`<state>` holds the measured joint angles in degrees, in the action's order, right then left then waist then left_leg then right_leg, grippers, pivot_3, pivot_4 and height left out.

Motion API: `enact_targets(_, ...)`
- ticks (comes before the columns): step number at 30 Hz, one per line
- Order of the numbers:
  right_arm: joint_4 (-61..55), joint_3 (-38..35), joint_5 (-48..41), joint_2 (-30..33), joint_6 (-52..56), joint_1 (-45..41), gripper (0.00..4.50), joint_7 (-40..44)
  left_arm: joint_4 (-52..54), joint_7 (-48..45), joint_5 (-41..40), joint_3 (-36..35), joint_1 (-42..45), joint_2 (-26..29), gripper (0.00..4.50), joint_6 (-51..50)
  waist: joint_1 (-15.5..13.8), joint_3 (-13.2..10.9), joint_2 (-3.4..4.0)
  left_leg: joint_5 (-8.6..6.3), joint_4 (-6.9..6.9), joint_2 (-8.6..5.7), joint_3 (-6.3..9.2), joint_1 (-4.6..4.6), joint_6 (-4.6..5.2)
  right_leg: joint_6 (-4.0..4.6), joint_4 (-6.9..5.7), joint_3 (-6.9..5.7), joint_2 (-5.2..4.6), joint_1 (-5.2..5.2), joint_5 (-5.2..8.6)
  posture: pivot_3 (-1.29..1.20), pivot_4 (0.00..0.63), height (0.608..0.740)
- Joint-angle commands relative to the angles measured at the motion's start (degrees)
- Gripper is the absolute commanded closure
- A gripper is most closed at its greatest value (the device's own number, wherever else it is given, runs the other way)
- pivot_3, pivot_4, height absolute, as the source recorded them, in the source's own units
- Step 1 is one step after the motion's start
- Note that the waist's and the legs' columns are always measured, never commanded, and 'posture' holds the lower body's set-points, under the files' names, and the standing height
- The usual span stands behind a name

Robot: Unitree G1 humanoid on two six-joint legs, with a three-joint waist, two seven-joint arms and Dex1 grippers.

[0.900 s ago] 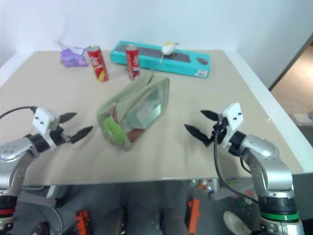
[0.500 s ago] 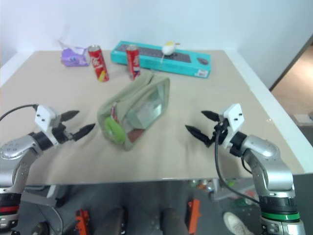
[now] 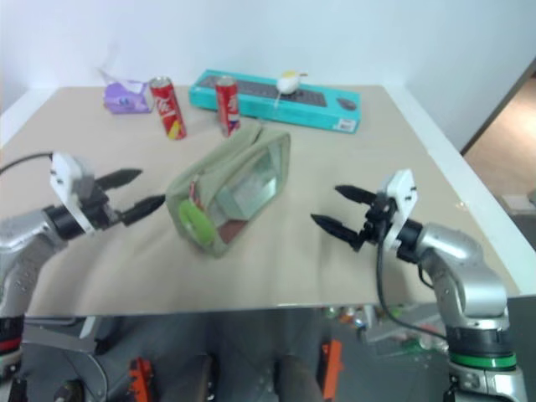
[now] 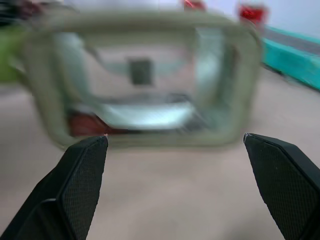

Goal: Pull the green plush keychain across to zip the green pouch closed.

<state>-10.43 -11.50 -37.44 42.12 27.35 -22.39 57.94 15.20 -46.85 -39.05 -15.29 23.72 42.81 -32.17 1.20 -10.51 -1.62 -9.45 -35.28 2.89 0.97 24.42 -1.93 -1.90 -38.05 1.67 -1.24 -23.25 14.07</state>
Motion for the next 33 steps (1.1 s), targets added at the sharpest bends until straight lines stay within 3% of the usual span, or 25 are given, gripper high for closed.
enact_targets(1, -2.2, -0.5, -4.4, 3.2, 3.4, -3.6, 0.00, 4.7, 3.9, -1.0, -4.9, -0.1, 2.2, 1.8, 0.04, -5.0, 0.0, 0.0, 0.00, -0.02, 0.00, 0.00, 0.00, -0.02, 0.02, -0.02, 0.00, 0.00, 0.00, 0.03, 0.03, 0.00, 0.150, 0.740)
enact_targets(6, -1.7, 1.9, -3.1, 3.8, 3.9, -9.1, 0.00, 5.8, 5.2, -1.2, -4.1, 4.0, 2.3, 0.7, 0.04, -5.9, 0.0, 0.0, 0.00, -0.04, 0.03, -0.01, 0.01, -0.01, 0.03, -0.01, -0.01, 0.01, 0.03, -0.02, 0.07, 0.00, 0.150, 0.740)
enact_targets(16, -2.6, 1.6, -1.0, 3.7, 3.0, -7.3, 0.00, 4.4, 1.5, 0.7, -1.7, 3.7, 1.1, -1.1, 0.04, -5.1, 0.0, 0.0, 0.00, -0.04, 0.01, -0.01, 0.03, 0.06, 0.02, -0.01, -0.01, -0.01, 0.03, -0.06, 0.08, 0.00, 0.150, 0.740)
enact_targets(22, -2.3, 1.6, 0.1, 3.9, 2.5, -7.2, 0.00, 4.0, -1.1, 0.1, 0.5, 5.9, 2.5, -2.6, 1.76, -2.9, 0.0, 0.0, 0.00, -0.04, -0.01, 0.00, 0.04, 0.04, 0.02, 0.02, -0.01, -0.01, 0.04, -0.05, 0.04, 0.00, 0.150, 0.740)
enact_targets(24, -2.2, 1.6, 0.3, 3.9, 2.4, -7.2, 0.00, 3.8, -2.0, 0.0, 1.2, 6.6, 3.3, -3.4, 2.70, -2.2, 0.0, 0.0, 0.00, -0.04, -0.02, 0.00, 0.04, 0.05, 0.02, 0.00, -0.01, -0.01, 0.04, -0.04, 0.02, 0.00, 0.150, 0.740)
enact_targets(29, -2.4, 1.4, 0.7, 3.9, 2.3, -6.7, 0.00, 3.6, -3.4, -0.7, 2.6, 7.5, 4.8, -4.5, 4.25, -0.9, 0.0, 0.0, 0.00, -0.04, -0.03, -0.01, 0.04, 0.06, 0.02, -0.01, -0.01, -0.01, 0.03, -0.04, 0.01, 0.00, 0.150, 0.740)
enact_targets(30, -2.4, 1.4, 0.7, 3.9, 2.2, -6.5, 0.00, 3.6, -3.7, -0.9, 2.8, 7.6, 5.1, -4.6, 4.49, -0.6, 0.0, 0.0, 0.00, -0.04, -0.03, -0.01, 0.04, 0.06, 0.02, -0.01, -0.01, -0.01, 0.04, -0.04, 0.01, 0.00, 0.150, 0.740)
enact_targets(33, -2.4, 1.4, 0.9, 3.9, 1.9, -6.3, 0.00, 3.4, -4.3, -1.9, 3.4, 7.7, 6.0, -4.9, 4.49, 0.5, 0.0, 0.0, 0.00, -0.04, -0.03, -0.01, 0.04, 0.07, 0.02, -0.02, -0.01, -0.01, 0.03, -0.04, 0.01, 0.00, 0.150, 0.740)
